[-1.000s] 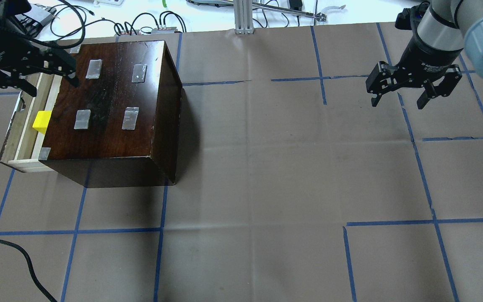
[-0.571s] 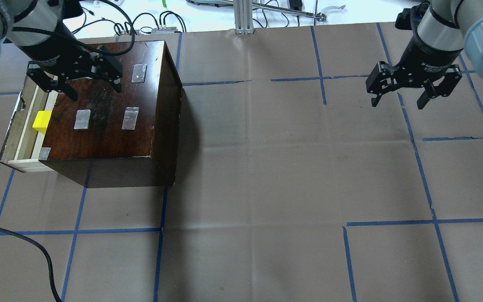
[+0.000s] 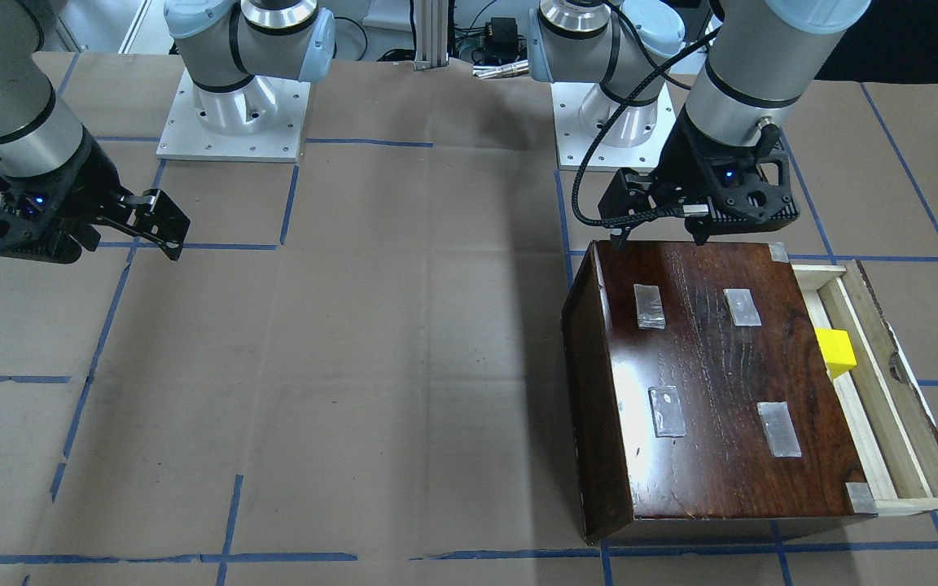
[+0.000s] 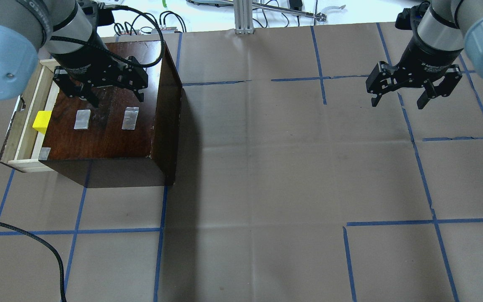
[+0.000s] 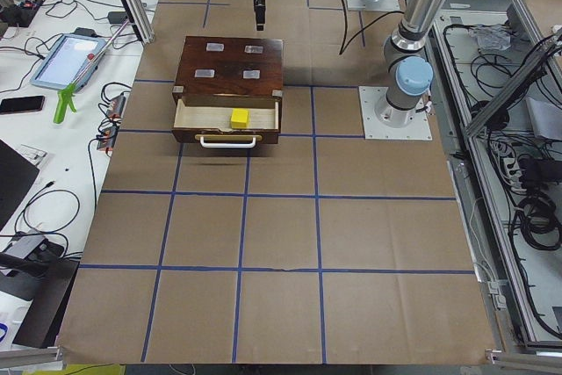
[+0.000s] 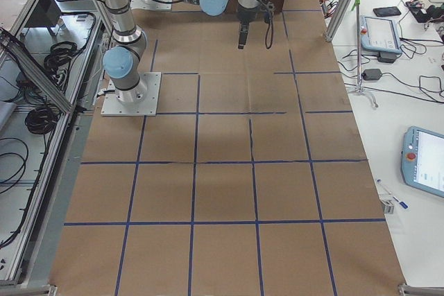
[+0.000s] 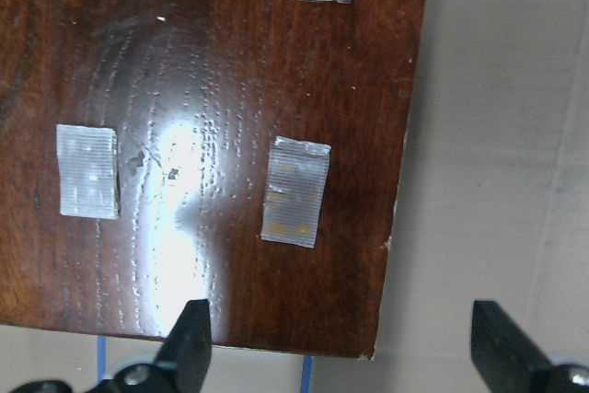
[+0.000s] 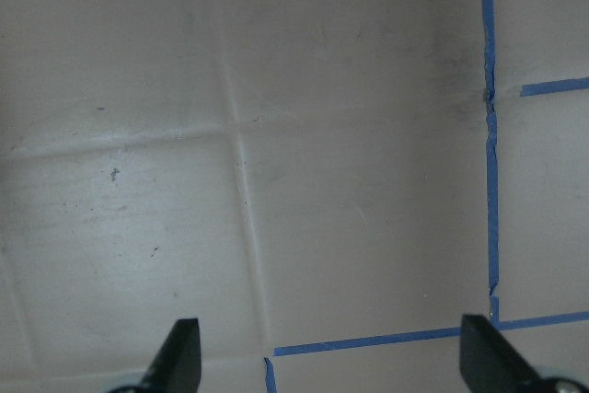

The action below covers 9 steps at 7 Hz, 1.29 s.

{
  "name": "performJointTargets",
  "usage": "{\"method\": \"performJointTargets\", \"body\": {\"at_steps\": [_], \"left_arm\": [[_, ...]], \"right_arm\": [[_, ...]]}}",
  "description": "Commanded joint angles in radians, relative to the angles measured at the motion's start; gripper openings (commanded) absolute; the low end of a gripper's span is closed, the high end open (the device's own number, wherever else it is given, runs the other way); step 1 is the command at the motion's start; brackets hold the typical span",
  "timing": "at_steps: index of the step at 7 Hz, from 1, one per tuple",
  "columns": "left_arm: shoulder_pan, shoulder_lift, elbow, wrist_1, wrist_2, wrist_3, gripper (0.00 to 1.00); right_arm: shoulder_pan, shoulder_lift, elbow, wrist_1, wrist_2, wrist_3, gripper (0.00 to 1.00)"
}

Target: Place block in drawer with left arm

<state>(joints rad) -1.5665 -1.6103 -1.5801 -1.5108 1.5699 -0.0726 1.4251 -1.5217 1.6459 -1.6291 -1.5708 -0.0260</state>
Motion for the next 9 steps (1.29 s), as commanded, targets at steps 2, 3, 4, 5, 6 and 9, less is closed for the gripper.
{"method": "performJointTargets", "body": {"at_steps": [2, 3, 4, 5, 6, 9], "left_arm": [[-0.018, 0.012, -0.021, 0.001, -0.001, 0.077, 0.98], [-0.018, 0.012, -0.021, 0.003, -0.001, 0.077, 0.98], [-0.018, 0.012, -0.021, 0.003, 0.001, 0.077, 0.98], [-0.018, 0.013, -0.02, 0.004, 0.001, 0.077, 0.98], [-0.018, 0.012, -0.02, 0.004, 0.002, 0.077, 0.98], [-0.018, 0.012, -0.02, 0.009, 0.002, 0.077, 0.98]], "right_arm": [[0.0, 0.0, 0.0, 0.0, 0.0, 0.0, 1.0], [0.0, 0.0, 0.0, 0.0, 0.0, 0.0, 1.0], [0.0, 0.0, 0.0, 0.0, 0.0, 0.001, 1.0], [0.0, 0.0, 0.0, 0.0, 0.0, 0.0, 1.0], [0.0, 0.0, 0.0, 0.0, 0.0, 0.0, 1.0], [0.0, 0.002, -0.001, 0.0, 0.0, 0.0, 1.0]]}}
